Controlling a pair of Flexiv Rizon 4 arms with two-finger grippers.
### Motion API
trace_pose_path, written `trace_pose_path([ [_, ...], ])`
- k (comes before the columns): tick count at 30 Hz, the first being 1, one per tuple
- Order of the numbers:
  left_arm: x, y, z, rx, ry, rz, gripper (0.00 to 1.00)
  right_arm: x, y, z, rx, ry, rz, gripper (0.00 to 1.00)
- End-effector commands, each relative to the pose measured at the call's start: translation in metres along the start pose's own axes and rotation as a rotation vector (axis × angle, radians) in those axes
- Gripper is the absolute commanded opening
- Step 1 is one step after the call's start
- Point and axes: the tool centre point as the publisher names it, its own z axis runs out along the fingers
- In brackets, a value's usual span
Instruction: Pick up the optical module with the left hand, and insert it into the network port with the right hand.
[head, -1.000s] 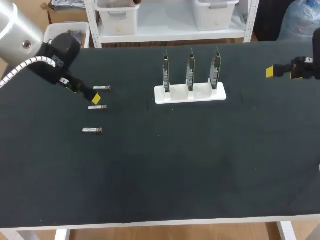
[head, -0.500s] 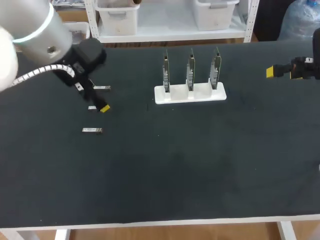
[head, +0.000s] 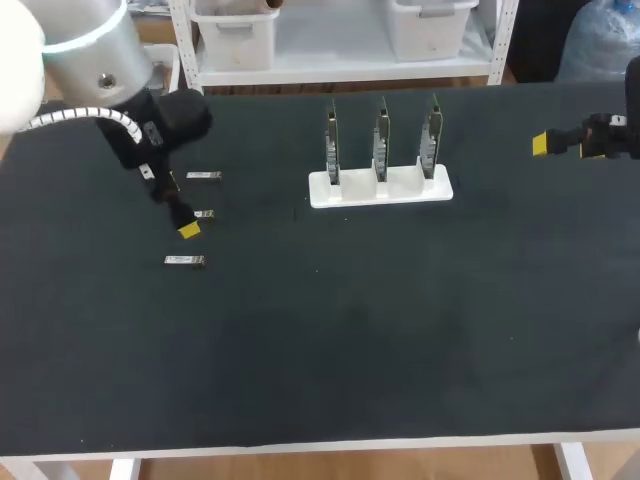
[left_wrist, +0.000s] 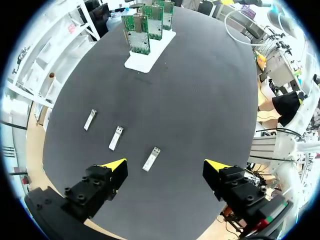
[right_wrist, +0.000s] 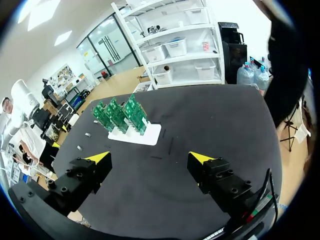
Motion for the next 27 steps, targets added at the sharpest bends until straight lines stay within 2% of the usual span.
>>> trace_pose_path([
  [1, 0.005, -0.004, 0.005, 0.0, -0.006, -0.001, 1.0, 0.0, 0.0, 0.0, 0.0, 0.0, 0.0, 1.0],
  [7, 0.007, -0.008, 0.011, -0.026, 0.013, -0.031, 1.0, 0.0, 0.0, 0.0, 0.0, 0.0, 0.0, 1.0],
  [22, 0.007, -0.008, 0.011, -0.026, 0.013, -0.031, 1.0, 0.0, 0.0, 0.0, 0.0, 0.0, 0.0, 1.0],
  [27, -0.005, -0.018, 0.02, -0.011, 0.027, 0.071, 1.0, 0.0, 0.0, 0.0, 0.0, 0.0, 0.0, 1.0],
])
